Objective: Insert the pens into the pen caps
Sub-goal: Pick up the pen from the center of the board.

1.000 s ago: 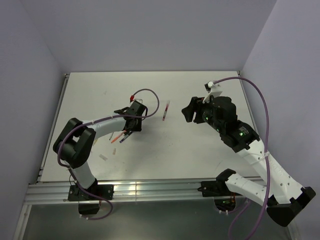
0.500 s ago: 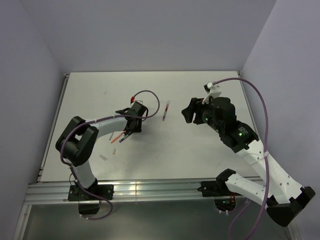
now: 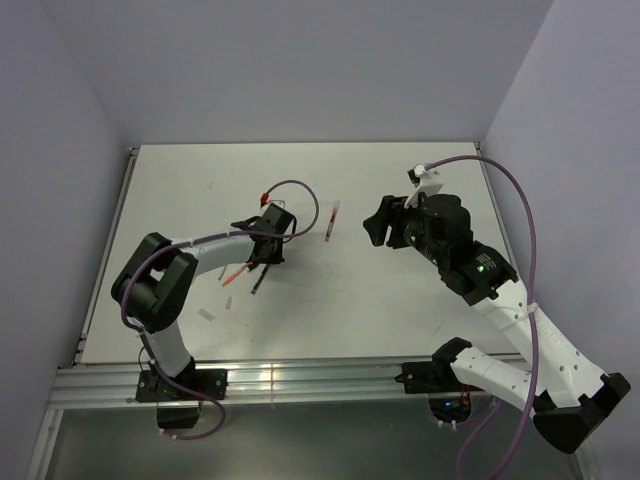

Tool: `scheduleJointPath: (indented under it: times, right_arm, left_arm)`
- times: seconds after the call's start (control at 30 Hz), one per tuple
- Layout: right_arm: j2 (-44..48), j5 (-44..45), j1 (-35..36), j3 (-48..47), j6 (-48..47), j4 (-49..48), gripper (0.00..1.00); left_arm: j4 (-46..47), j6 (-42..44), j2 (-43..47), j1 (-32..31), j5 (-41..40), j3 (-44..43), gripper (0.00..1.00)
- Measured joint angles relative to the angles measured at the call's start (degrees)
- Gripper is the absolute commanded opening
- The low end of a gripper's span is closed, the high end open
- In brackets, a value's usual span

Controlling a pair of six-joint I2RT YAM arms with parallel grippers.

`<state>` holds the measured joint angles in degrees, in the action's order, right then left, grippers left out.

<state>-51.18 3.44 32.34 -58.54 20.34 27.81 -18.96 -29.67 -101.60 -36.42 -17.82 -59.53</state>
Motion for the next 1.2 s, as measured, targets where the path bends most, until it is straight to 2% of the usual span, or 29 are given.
scheduleJointPath:
  times: [0.07, 0.1, 0.17, 0.2, 0.43, 0.63, 0.77, 0.97, 1.2]
  right_arm:
    - [0.0, 0.0, 0.0, 0.0, 0.0, 0.0, 0.67]
    - [0.0, 0.0, 0.0, 0.0, 0.0, 0.0, 0.67]
    - [0.0, 0.0, 0.0, 0.0, 0.0, 0.0, 0.66]
    - [-0.02, 0.0, 0.0, 0.0, 0.0, 0.0, 0.66]
    - [-0.2, -0.33, 0.0, 0.0, 0.0, -0.07, 0.66]
    - [-1.31, -3.74, 0.0, 0.22, 0.61, -1.18, 0.66]
    - [-1.36, -9.05, -0.02, 3.69, 2.71, -5.68, 0.63]
    - [-2.56, -17.07, -0.09, 13.66, 7.1, -15.06, 0.61]
    - [-3.45, -22.53, 0.2, 18.51, 11.8, -26.08, 0.61]
  left_arm:
    - [0.2, -0.04, 0.0, -0.07, 0.0, 0.04, 0.18]
    - [0.26, -0.04, 0.0, -0.09, -0.02, 0.04, 0.12]
    - [0.26, -0.31, -0.04, -0.17, -0.07, 0.04, 0.06]
    - [0.26, -0.5, -0.15, -0.24, -0.13, 0.02, 0.0]
    - [-0.85, -2.16, -0.98, -1.03, -1.01, -1.29, 0.0]
    - [-0.83, -7.19, 0.39, -2.36, 0.5, -0.96, 0.0]
    - [-0.2, -10.82, 5.33, -3.48, 2.4, -0.13, 0.0]
    - [3.06, -16.0, 15.58, -4.52, 2.97, 0.11, 0.0]
    - [6.49, -19.91, 21.42, -6.93, 2.34, 0.11, 0.0]
